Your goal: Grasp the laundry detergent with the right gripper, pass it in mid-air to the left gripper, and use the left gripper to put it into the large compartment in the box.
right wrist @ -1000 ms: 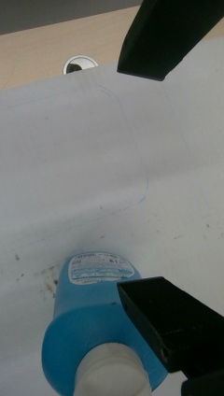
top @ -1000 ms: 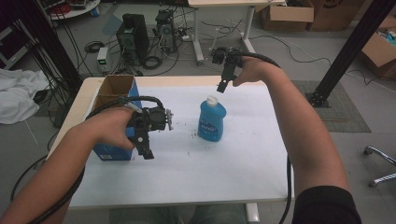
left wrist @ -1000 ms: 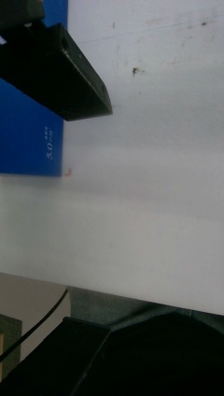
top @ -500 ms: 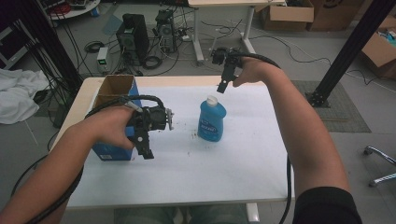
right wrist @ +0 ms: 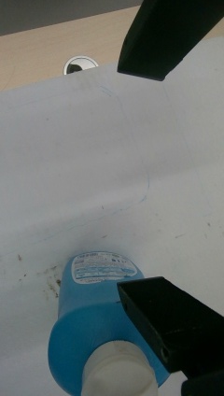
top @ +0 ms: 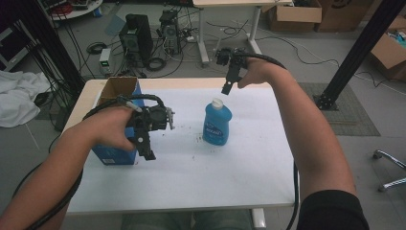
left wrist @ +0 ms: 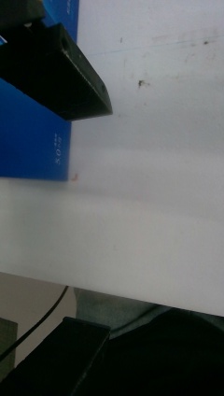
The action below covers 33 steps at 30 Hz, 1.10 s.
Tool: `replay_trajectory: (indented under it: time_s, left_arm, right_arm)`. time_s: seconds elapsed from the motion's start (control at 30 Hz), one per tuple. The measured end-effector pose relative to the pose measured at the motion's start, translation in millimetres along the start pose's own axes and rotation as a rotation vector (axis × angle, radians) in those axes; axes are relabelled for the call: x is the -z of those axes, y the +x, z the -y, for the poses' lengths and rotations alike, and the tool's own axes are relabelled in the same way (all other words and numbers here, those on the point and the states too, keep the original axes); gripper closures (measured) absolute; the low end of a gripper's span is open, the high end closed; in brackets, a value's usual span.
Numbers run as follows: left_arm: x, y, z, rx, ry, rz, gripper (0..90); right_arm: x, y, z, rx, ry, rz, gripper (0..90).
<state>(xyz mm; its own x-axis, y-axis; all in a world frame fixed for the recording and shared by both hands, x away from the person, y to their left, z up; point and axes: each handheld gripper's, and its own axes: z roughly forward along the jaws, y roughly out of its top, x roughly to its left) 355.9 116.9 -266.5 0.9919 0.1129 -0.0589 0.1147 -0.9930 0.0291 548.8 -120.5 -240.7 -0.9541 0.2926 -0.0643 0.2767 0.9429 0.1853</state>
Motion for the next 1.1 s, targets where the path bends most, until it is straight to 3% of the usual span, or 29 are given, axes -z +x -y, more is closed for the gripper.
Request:
replay_trajectory:
  time_s: [0.43, 0.67, 0.87, 1.1]
  left_arm:
    - [-0.6, 2.6, -3.6, -0.005, -0.016, 0.008, 0.1]
    - [-1.4, 1.4, -6.0, -0.005, -0.010, 0.009, 0.1]
    - [-0.9, -0.3, -7.0, -0.012, -0.009, -0.002, 0.1]
    - [-0.8, -3.2, -8.2, -0.028, -0.020, -0.009, 0.1]
  right_arm:
    - [-4.1, -4.2, 6.7, -0.008, 0.010, 0.007, 0.0]
    - [-3.8, -7.1, 10.4, -0.011, -0.029, 0.013, 0.0]
    - [1.1, -9.0, 17.7, -0.034, -0.181, 0.008, 0.0]
    - [12.7, -9.9, 34.1, -0.112, -0.427, 0.009, 0.0]
